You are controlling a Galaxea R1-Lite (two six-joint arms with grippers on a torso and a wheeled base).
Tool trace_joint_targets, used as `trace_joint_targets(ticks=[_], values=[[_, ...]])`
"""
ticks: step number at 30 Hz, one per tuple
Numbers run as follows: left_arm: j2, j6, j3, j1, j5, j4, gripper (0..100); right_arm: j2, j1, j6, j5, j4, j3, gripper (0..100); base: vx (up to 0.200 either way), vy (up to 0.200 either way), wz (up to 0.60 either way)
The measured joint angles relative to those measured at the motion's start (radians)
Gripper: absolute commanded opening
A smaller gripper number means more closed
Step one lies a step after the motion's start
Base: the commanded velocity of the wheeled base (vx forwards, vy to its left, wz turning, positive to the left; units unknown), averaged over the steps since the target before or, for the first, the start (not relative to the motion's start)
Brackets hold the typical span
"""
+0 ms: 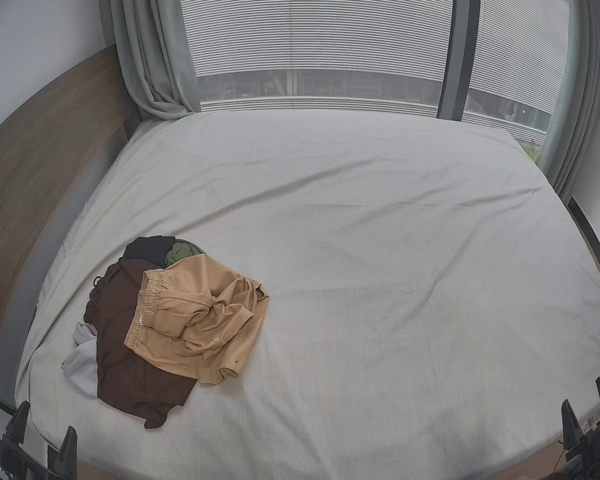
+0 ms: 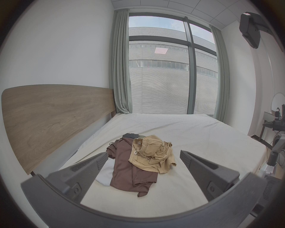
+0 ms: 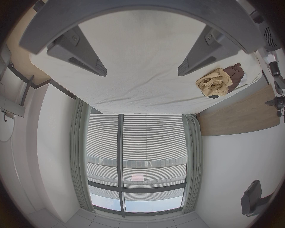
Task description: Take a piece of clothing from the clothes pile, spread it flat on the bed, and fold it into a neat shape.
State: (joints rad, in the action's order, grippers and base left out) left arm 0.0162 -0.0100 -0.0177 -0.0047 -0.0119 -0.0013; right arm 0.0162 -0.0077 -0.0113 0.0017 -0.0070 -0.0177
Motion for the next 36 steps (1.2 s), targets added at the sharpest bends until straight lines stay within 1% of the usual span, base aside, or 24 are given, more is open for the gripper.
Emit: trace_joint_targets(ticks=[20, 24, 28, 31, 33, 36], values=[[0.0, 0.01, 0.0, -0.001, -0.002, -0.001, 100, 0.0, 0.0, 0.0, 0.0, 0.0, 0.0, 100, 0.0, 0.0, 0.0], [0.0, 0.005, -0.002, 0.001, -0.002, -0.024, 100, 0.0, 0.0, 0.0, 0.0, 0.0, 0.0, 100, 0.0, 0.0, 0.0], [0.013, -0.001, -0.063, 0.003, -0.004, -0.052, 100, 0.0, 0.0, 0.0, 0.0, 0.0, 0.0, 100, 0.0, 0.0, 0.0], [0.066, -0.01, -0.12, -0.004, -0.009, -0.075, 100, 0.0, 0.0, 0.001, 0.0, 0.0, 0.0, 100, 0.0, 0.0, 0.0], [0.119, -0.031, -0.144, -0.02, -0.011, -0.091, 100, 0.0, 0.0, 0.002, -0.001, 0.0, 0.0, 100, 0.0, 0.0, 0.0], [0.218, -0.093, -0.186, -0.051, -0.016, -0.119, 100, 0.0, 0.0, 0.003, -0.001, 0.0, 0.0, 100, 0.0, 0.0, 0.0]])
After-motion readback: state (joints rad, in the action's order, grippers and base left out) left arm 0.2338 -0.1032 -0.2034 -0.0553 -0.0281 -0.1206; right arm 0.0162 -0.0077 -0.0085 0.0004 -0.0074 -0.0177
